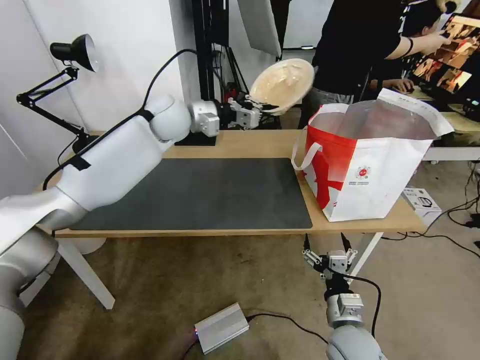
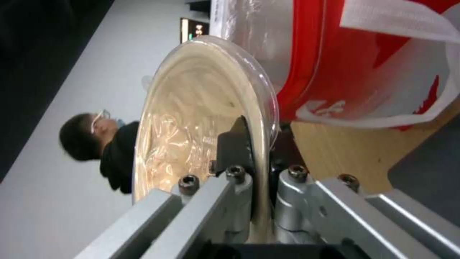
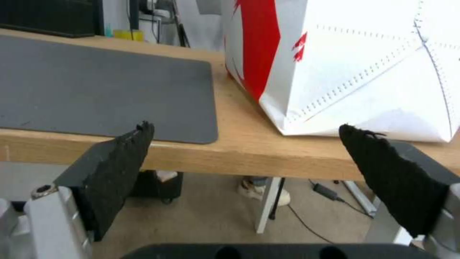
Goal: Pick up the trash from the table and place it into the takeout bag.
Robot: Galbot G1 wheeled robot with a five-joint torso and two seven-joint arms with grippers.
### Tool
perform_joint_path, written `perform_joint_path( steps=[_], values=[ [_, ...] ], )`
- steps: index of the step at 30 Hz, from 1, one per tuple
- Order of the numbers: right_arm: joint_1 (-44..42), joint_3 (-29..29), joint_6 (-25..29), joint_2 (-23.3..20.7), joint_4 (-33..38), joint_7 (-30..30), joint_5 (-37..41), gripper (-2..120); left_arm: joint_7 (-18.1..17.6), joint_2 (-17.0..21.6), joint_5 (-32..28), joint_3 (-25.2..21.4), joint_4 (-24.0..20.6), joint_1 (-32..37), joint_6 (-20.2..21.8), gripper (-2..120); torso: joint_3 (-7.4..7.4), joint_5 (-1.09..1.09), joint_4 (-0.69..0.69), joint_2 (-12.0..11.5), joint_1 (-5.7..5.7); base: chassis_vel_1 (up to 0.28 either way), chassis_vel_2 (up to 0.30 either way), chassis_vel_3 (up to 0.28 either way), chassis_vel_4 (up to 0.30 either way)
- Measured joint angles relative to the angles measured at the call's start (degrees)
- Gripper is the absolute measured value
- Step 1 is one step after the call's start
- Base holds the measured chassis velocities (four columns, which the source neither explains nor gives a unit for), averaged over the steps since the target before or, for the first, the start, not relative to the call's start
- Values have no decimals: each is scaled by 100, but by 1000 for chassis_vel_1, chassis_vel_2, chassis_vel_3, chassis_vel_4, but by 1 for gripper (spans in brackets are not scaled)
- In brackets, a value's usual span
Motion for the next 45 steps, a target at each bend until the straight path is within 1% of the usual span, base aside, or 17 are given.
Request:
perform_joint_path(
  steps=[6,7,10,11,14,15,18,20,23,32,38,45],
  values=[
    [-34,20,9,23,-6,0,-3,99,81,-354,315,1,251,-67,-113,1,0,0,1,0,0,0,0,0,0],
    [-34,20,9,23,-6,0,-3,99,81,-354,315,1,251,-67,-113,1,0,0,1,0,0,0,0,0,0],
    [-92,61,23,38,-6,0,-8,99,114,-647,506,-29,454,-117,-165,1,0,-1,1,0,0,0,0,0,0],
    [-92,61,23,38,-6,0,-8,99,114,-647,506,-29,454,-117,-165,1,0,-1,1,0,0,0,0,0,0],
    [-137,94,33,42,-5,0,-11,99,143,-910,734,-122,649,-174,-254,1,0,0,0,0,0,0,0,0,0],
    [-137,94,33,42,-5,0,-11,99,143,-910,734,-122,649,-174,-254,1,0,0,0,0,0,0,0,0,0],
    [-171,115,39,45,-5,0,-12,99,203,-1140,906,-203,807,-227,-344,1,0,0,0,0,0,0,0,0,0],
    [-176,120,40,45,-5,0,-12,99,205,-1187,932,-216,846,-242,-360,1,0,0,0,0,0,0,0,0,0],
    [-185,130,41,49,2,0,-14,99,210,-1359,1089,-285,986,-299,-434,1,0,-1,1,0,0,0,0,0,0],
    [-229,150,44,84,3,0,-36,99,213,-1669,1421,-387,1150,-325,-499,1,0,-1,0,-1,0,0,0,0,0],
    [-244,149,47,97,-7,0,-51,99,213,-1757,1486,-391,1179,-301,-513,1,0,-1,0,0,0,0,0,0,0],
    [-246,145,48,106,-18,0,-61,98,195,-1931,1549,-372,1329,-196,-557,1,0,-1,1,-1,0,0,0,0,0]
  ],
)
